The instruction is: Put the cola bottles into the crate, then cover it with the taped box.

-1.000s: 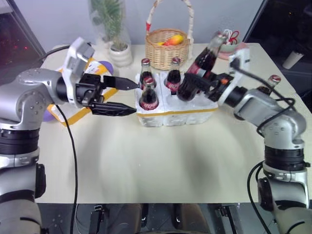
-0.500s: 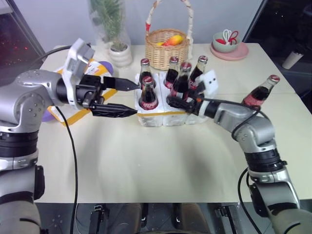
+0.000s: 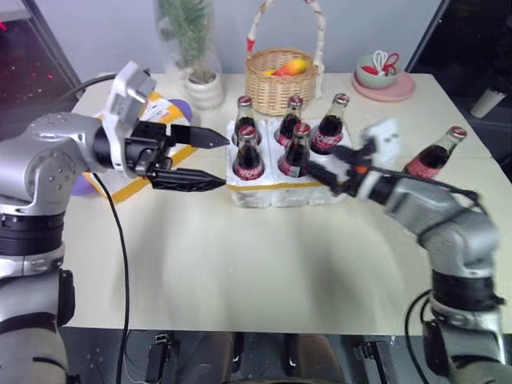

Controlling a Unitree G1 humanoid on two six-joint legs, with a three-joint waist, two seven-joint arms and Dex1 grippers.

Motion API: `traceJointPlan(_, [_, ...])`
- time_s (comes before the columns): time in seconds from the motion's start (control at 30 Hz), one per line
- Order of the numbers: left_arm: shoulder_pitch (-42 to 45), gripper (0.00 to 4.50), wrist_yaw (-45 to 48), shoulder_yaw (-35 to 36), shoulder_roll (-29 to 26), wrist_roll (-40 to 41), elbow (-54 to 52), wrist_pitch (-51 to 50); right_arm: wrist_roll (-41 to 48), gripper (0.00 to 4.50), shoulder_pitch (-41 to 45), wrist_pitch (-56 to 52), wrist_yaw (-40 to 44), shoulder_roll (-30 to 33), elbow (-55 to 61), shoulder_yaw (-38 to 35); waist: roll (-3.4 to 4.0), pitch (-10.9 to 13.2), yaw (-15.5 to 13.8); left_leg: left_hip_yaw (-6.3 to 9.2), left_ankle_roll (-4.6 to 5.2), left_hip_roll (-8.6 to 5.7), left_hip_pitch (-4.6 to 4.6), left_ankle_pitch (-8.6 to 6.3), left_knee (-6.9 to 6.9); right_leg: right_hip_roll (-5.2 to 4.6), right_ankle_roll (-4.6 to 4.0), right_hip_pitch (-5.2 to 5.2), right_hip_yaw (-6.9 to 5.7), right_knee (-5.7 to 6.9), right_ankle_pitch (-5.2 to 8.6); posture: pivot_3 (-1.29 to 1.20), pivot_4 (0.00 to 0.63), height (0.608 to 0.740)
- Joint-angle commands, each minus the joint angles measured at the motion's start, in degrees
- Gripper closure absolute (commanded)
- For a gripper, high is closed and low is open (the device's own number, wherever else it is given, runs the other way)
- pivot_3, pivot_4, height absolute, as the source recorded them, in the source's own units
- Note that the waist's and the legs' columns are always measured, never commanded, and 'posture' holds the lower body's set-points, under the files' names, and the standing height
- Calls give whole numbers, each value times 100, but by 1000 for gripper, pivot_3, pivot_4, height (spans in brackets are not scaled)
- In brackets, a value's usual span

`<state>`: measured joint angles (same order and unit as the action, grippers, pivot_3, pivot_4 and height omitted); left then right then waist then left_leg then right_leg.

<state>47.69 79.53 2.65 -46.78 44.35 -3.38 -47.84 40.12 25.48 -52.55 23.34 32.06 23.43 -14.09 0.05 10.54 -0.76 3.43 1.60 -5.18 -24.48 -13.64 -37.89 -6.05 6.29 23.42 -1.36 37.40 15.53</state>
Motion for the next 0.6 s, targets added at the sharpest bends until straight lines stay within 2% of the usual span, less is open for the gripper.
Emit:
traceJointPlan(0.03, [124,0,101,8,-19,-32,23,160,515,47,-824,-384,-289,274,1058,-1338,-1,-1,-9,0,11,1,1,-6,0,-3,0,-2,0,-1,0,0,150,740])
traceJointPlan(0.13, [170,0,147,-37,-8,-56,90,210,629,47,-1524,-525,-600,270,1316,-2018,-2,-1,1,5,16,3,4,-9,2,-2,0,-11,1,-15,0,0,150,740])
traceJointPlan(0.23, [224,0,156,-80,42,-63,120,247,132,47,-1885,-250,-1119,100,1034,-2272,-2,-2,47,-6,15,5,10,-8,1,-1,1,-9,16,-12,-1,0,150,740])
traceJointPlan(0.4, [305,0,160,-126,109,-91,182,295,-215,47,-1663,201,-1391,-23,467,-2143,3,-2,69,-9,13,10,14,-6,1,15,0,-1,34,-4,-1,0,150,740])
traceJointPlan(0.6, [389,0,141,-136,149,-83,160,242,-700,47,-1274,876,-1182,43,-577,-1694,3,-2,53,-13,13,9,14,-6,1,17,0,-1,39,-3,-1,0,150,740])
